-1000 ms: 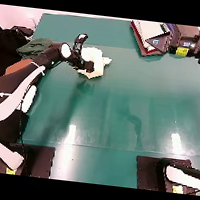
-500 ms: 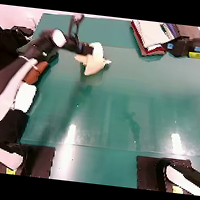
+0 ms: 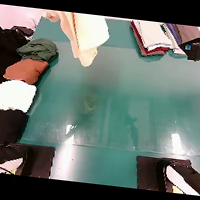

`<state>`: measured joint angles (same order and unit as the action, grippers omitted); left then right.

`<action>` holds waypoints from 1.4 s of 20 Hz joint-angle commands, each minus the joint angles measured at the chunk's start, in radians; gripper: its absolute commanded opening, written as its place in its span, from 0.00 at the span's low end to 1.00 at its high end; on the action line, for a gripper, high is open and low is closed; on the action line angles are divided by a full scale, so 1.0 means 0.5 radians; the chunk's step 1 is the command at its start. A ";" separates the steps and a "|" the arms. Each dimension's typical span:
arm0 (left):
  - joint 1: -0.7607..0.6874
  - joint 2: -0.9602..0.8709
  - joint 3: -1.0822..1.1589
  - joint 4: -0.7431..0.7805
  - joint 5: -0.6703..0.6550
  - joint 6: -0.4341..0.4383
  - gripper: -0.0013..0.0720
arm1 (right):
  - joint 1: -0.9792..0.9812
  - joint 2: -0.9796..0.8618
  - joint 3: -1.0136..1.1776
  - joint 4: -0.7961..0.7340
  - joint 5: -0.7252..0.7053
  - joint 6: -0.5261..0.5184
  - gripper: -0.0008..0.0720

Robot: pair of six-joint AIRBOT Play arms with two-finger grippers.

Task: Fold the shirts.

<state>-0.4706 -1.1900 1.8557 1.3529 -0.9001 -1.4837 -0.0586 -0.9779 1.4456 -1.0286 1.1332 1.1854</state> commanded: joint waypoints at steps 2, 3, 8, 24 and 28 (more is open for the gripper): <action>-0.335 -0.069 -0.099 0.002 -0.254 0.107 0.06 | 0.002 0.064 0.002 -0.025 0.002 0.013 0.03; -0.378 -0.131 -0.138 0.002 -0.278 0.119 0.36 | 0.002 0.063 0.002 -0.026 0.017 0.040 0.04; -0.211 -0.288 -0.221 0.027 -0.343 -0.010 0.78 | 0.002 0.063 0.002 -0.022 0.037 0.128 0.46; 0.290 -0.428 -1.328 -0.486 0.467 -0.165 0.78 | 0.002 0.063 0.001 -0.022 0.166 0.144 0.46; 0.282 -0.750 -1.147 -0.605 0.504 -0.021 0.78 | 0.002 0.060 0.001 -0.024 0.166 0.145 0.46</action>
<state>-0.3363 -1.4723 1.2411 1.1080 -0.7074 -1.5391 -0.0586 -0.9470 1.4460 -1.0397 1.2140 1.2556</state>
